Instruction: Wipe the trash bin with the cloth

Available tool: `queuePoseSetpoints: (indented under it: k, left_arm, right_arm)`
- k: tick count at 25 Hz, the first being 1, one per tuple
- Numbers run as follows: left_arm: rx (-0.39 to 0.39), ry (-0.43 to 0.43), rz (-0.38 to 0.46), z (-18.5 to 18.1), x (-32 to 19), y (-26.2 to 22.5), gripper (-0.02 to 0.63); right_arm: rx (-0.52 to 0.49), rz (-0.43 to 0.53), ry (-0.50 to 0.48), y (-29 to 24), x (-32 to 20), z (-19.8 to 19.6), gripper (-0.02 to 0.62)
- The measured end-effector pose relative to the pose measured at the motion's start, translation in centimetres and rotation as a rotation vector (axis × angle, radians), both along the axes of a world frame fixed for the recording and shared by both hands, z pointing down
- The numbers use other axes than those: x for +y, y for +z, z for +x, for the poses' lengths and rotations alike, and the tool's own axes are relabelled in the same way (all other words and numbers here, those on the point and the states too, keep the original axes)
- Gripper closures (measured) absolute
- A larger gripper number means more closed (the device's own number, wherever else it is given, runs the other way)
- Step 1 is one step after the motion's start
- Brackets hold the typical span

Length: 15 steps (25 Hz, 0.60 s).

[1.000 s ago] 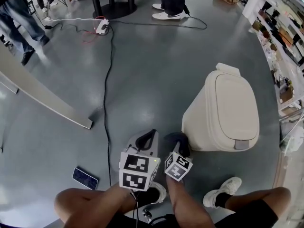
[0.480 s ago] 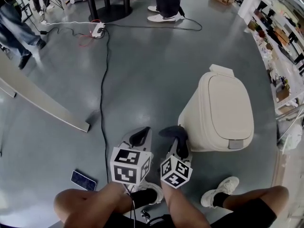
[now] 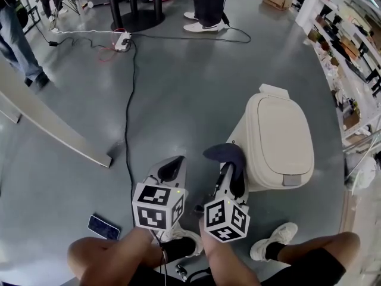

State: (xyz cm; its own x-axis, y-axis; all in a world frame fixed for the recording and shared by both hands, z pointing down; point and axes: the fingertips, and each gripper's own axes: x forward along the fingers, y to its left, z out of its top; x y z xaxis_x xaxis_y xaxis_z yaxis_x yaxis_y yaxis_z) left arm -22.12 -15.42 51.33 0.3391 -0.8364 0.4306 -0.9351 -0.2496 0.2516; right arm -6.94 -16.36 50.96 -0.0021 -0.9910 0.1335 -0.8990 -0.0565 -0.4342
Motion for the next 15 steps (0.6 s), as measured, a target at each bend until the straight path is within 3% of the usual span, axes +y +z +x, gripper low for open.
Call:
queuePoseSetpoints:
  k: [7, 15]
  left_arm:
    - [0.001, 0.007, 0.006, 0.0, 0.0, -0.1, 0.609]
    - [0.0, 0.008, -0.01, -0.2, 0.1, 0.6, 0.609]
  right_arm:
    - [-0.029, -0.008, 0.042, 0.2, -0.4, 0.4, 0.497]
    - [0.0, -0.094, 0.062, 4.3, -0.7, 0.6, 0.497]
